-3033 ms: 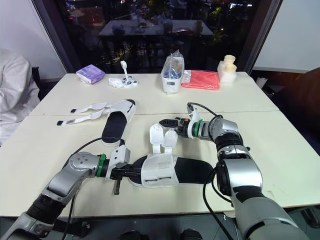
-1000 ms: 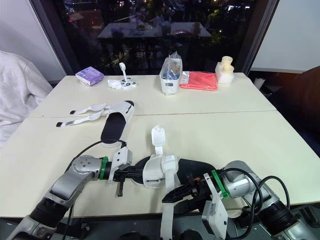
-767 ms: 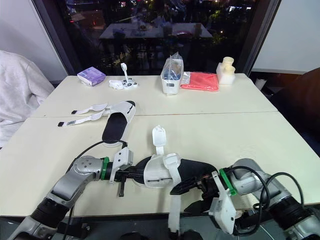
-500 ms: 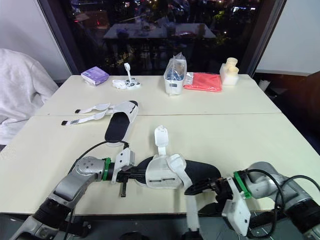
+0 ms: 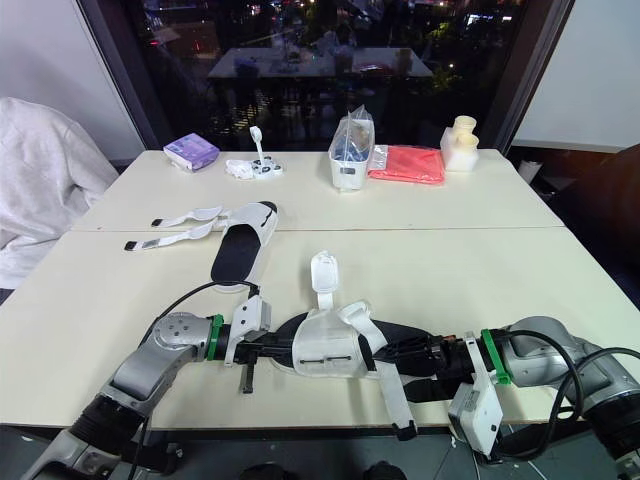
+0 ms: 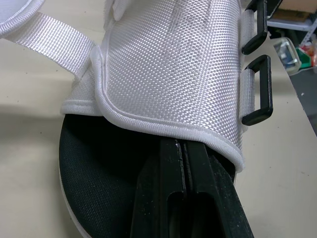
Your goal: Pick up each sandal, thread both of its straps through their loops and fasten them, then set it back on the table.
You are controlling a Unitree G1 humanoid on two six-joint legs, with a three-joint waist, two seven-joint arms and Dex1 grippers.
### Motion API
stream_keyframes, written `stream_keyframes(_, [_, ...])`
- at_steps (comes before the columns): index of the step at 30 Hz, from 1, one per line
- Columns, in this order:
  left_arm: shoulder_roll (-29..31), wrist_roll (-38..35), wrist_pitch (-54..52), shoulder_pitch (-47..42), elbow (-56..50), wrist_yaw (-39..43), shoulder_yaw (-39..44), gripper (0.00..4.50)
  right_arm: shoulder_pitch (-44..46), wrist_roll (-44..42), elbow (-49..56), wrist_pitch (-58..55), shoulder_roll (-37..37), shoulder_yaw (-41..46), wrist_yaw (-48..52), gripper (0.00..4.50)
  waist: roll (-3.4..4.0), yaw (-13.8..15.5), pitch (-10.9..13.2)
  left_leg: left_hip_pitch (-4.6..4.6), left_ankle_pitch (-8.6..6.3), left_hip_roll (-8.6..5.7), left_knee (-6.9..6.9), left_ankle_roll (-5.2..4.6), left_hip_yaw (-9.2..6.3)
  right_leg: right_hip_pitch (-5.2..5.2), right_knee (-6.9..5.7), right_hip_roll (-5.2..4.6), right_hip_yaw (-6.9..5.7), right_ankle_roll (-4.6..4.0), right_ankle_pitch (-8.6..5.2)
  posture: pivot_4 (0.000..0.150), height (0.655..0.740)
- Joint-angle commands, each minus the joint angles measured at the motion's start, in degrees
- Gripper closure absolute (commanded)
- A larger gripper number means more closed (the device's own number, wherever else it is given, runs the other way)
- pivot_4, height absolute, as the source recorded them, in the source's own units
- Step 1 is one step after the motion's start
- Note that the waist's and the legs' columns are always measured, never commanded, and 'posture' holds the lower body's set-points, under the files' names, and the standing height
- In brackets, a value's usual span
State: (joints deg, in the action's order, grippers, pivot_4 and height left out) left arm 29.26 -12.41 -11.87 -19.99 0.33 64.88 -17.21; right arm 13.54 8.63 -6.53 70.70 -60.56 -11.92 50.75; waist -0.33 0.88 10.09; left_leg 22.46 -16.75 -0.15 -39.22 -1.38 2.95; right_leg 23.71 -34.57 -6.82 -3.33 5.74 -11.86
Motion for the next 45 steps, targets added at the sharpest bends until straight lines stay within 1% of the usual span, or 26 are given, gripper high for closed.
stream_keyframes(1, [-0.1, 1.7, -0.4, 0.7, 1.4, 0.6, -2.3, 4.50, -1.6, 0.9, -1.0, 2.0, -2.7, 0.5, -1.5, 0.60, 0.00, 0.0, 0.0, 0.00, -0.01, 0.00, 0.00, -0.02, 0.00, -0.04, 0.07, 0.00, 0.00, 0.00, 0.00, 0.150, 0.7400])
stream_keyframes(13, [-0.1, 2.0, -0.1, 0.5, 1.8, 1.5, -2.5, 4.50, -3.2, 6.7, -14.5, 8.2, -8.9, 1.1, -7.1, 0.60, 0.03, -0.1, 0.0, -0.04, -0.08, -0.01, 0.00, -0.13, 0.01, -0.19, 0.32, -0.02, -0.01, 0.00, 0.01, 0.150, 0.7400])
stream_keyframes(18, [-0.2, 2.0, 0.2, 0.2, 2.3, 1.7, -2.6, 4.50, -3.1, 8.8, -17.5, 9.1, -9.7, 1.4, -9.7, 0.60, 0.04, -0.1, 0.0, -0.04, -0.09, 0.00, 0.01, -0.14, 0.01, -0.19, 0.33, -0.02, 0.00, 0.00, 0.01, 0.150, 0.7400])
stream_keyframes(23, [-0.4, 2.1, 0.3, 0.0, 2.6, 1.9, -2.8, 4.50, -2.7, 14.0, -21.2, 12.4, -8.9, 4.4, -13.7, 0.60, 0.05, -0.1, 0.0, -0.05, -0.09, -0.01, 0.01, -0.14, 0.01, -0.23, 0.35, -0.02, 0.00, 0.00, 0.01, 0.150, 0.7400])
stream_keyframes(26, [-0.5, 2.1, 0.3, 0.0, 2.6, 1.9, -2.9, 4.50, -2.7, 15.0, -22.9, 12.4, -9.1, 4.6, -15.6, 0.60, 0.05, -0.1, 0.0, -0.06, -0.09, -0.01, 0.01, -0.15, 0.01, -0.24, 0.36, -0.02, 0.00, 0.00, 0.01, 0.150, 0.7400])
stream_keyframes(28, [-0.3, 2.1, 0.3, -0.1, 2.6, 2.0, -2.8, 4.50, -2.7, 10.7, -22.6, 8.7, -10.1, 2.2, -14.5, 0.60, 0.05, -0.2, 0.0, -0.06, -0.09, -0.01, 0.01, -0.15, 0.01, -0.24, 0.36, -0.02, 0.00, 0.00, 0.01, 0.150, 0.7400])
stream_keyframes(32, [-0.2, 2.2, 0.2, 0.1, 2.3, 2.0, -2.9, 4.50, -0.1, 0.8, -23.5, -0.7, -12.7, -3.0, -6.3, 0.60, 0.05, -0.3, 0.0, -0.11, -0.09, -0.01, 0.01, -0.15, 0.02, -0.30, 0.38, -0.04, 0.02, -0.02, 0.02, 0.150, 0.7400])
stream_keyframes(34, [-0.1, 2.2, 0.3, 0.2, 2.3, 2.1, -2.8, 4.50, -0.6, -7.2, -21.3, -7.5, -13.4, -3.9, -1.3, 0.60, 0.05, -0.2, 0.0, -0.13, -0.10, -0.01, 0.00, -0.17, 0.01, -0.32, 0.39, -0.07, 0.02, -0.03, 0.02, 0.150, 0.7400])
stream_keyframes(36, [0.1, 2.3, 0.3, 0.2, 2.2, 2.2, -2.8, 4.50, -3.9, -19.4, -14.2, -19.3, -15.5, -3.9, 6.3, 0.60, 0.08, -0.1, 0.0, -0.12, -0.12, 0.01, 0.02, -0.20, -0.02, -0.33, 0.40, -0.17, 0.03, -0.03, 0.02, 0.150, 0.7400])
stream_keyframes(38, [0.1, 2.3, 0.3, 0.2, 2.3, 2.2, -2.8, 4.50, -6.0, -26.7, -9.0, -27.9, -16.8, -2.8, 11.7, 0.60, 0.11, -0.1, -0.1, -0.11, -0.13, 0.03, 0.08, -0.21, -0.05, -0.32, 0.42, -0.24, 0.02, -0.03, 0.02, 0.150, 0.7400])
stream_keyframes(40, [0.1, 2.3, 0.4, 0.1, 2.4, 2.3, -2.8, 4.50, -7.1, -32.5, -4.0, -36.4, -18.7, -0.8, 17.0, 0.60, 0.18, -0.2, -0.1, -0.11, -0.13, 0.05, 0.08, -0.21, -0.06, -0.32, 0.42, -0.27, 0.01, -0.03, 0.02, 0.150, 0.7400])
stream_keyframes(43, [0.2, 2.4, 0.5, 0.1, 2.4, 2.3, -2.8, 4.50, -8.6, -39.2, 2.9, -47.7, -21.2, 2.5, 22.4, 0.60, 0.30, -0.1, -0.1, -0.11, -0.14, 0.03, 0.07, -0.19, -0.06, -0.30, 0.42, -0.32, 0.00, -0.03, 0.02, 0.150, 0.7400])
stream_keyframes(45, [0.1, 2.5, 0.7, 0.1, 2.6, 2.3, -2.9, 4.50, -7.8, -44.7, 8.2, -57.8, -22.3, 4.7, 24.5, 0.60, 0.37, -0.1, -0.1, -0.09, -0.15, 0.04, 0.08, -0.18, -0.06, -0.27, 0.44, -0.32, -0.02, -0.03, 0.02, 0.150, 0.7400])
